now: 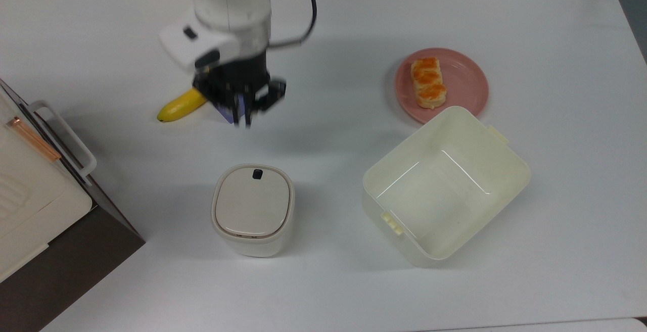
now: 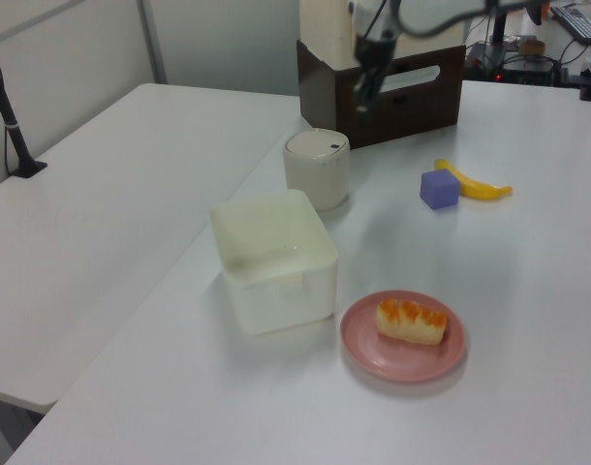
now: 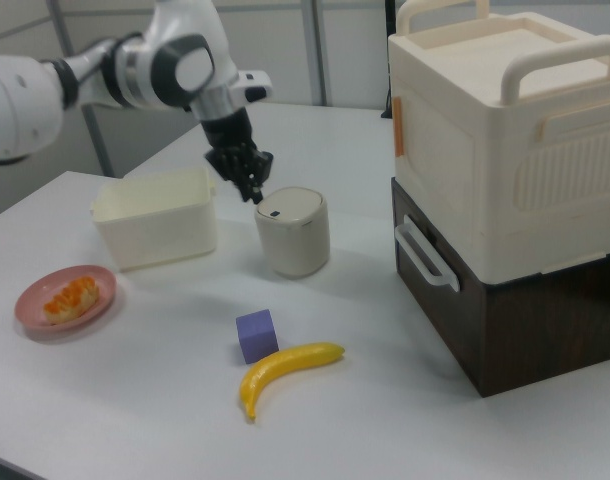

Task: Close the trash can

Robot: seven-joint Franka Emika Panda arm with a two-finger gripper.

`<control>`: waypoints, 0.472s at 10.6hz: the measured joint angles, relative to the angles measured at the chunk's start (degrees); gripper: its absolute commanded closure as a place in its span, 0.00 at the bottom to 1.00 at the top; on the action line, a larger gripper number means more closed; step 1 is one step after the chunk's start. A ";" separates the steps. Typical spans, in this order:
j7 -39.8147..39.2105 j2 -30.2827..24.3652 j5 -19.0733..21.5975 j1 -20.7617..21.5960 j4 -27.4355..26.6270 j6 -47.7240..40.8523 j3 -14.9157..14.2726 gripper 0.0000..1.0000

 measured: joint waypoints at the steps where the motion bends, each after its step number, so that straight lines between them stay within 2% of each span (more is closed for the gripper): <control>1: -2.81 -2.70 0.13 -0.01 -0.09 -6.63 -0.04 0.00; 3: -4.84 -6.12 0.14 0.06 -0.53 -14.38 -0.04 0.00; 5: -4.94 -7.20 0.14 0.17 -1.00 -16.08 -0.04 0.00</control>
